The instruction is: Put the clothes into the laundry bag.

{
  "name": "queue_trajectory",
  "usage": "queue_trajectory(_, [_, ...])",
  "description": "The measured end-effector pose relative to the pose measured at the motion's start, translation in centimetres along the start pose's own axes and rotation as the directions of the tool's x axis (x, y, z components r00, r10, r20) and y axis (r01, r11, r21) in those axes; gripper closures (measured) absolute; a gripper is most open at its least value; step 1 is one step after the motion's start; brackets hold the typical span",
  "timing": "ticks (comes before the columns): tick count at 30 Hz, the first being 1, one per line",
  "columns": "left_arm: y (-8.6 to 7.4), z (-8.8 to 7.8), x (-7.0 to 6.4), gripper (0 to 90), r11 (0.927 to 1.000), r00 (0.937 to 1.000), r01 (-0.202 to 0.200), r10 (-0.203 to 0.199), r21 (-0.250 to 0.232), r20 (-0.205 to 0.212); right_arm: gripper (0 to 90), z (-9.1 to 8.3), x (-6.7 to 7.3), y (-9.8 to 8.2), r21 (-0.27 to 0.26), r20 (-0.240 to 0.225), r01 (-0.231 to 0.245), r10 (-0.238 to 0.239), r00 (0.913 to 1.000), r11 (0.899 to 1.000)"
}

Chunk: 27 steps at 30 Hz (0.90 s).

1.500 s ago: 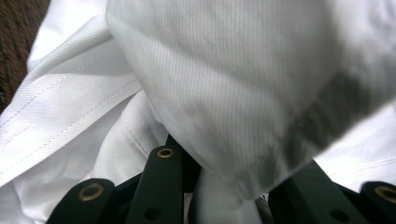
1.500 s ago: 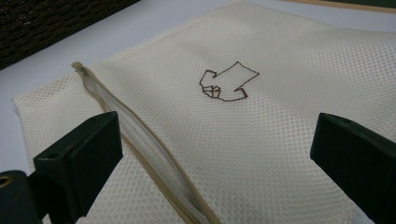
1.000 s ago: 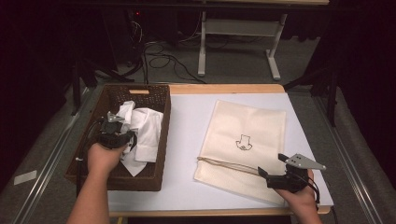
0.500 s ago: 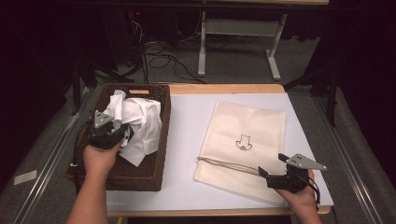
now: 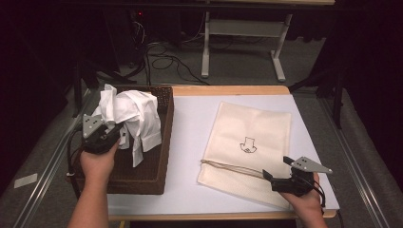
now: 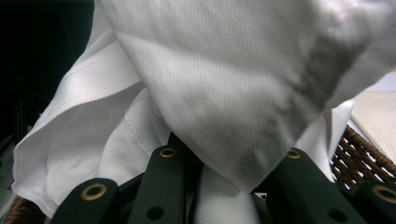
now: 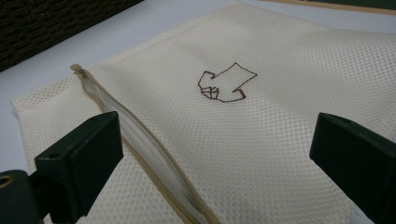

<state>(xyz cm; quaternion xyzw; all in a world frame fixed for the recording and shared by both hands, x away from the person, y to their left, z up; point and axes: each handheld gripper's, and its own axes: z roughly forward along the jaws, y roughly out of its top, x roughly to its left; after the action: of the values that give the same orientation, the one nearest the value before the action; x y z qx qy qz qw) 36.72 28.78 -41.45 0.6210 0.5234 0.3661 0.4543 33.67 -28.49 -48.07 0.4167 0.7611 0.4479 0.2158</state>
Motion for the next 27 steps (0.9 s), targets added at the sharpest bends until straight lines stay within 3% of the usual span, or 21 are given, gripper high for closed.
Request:
queue_trajectory(6, [0.1, -0.8, 0.1, 73.5, 0.9963, 1.0000, 0.005, -0.004, -0.085, 0.005, 3.1, 0.0, 0.1, 0.0, -0.009, -0.005, 0.004, -0.004, 1.0000, 1.000])
queue_trajectory(10, [0.1, -1.0, 0.1, 73.5, 0.9942, 0.9999, 0.015, -0.014, -0.107, 0.004, 3.1, -0.1, 0.1, 0.0, -0.014, -0.004, 0.004, -0.004, 1.0000, 1.000])
queue_trajectory(15, [0.5, -1.6, 0.6, 73.6, 0.9851, 0.9985, 0.055, -0.056, -0.163, 0.000, 3.1, -0.1, 0.1, 0.0, -0.015, -0.003, -0.006, 0.006, 1.0000, 1.000])
queue_trajectory(27, [2.7, -3.0, -0.4, 73.5, 0.9686, 0.9987, 0.051, -0.050, -0.243, 0.009, 3.3, 0.0, 0.0, -0.1, -0.013, -0.004, -0.008, 0.008, 1.0000, 1.000])
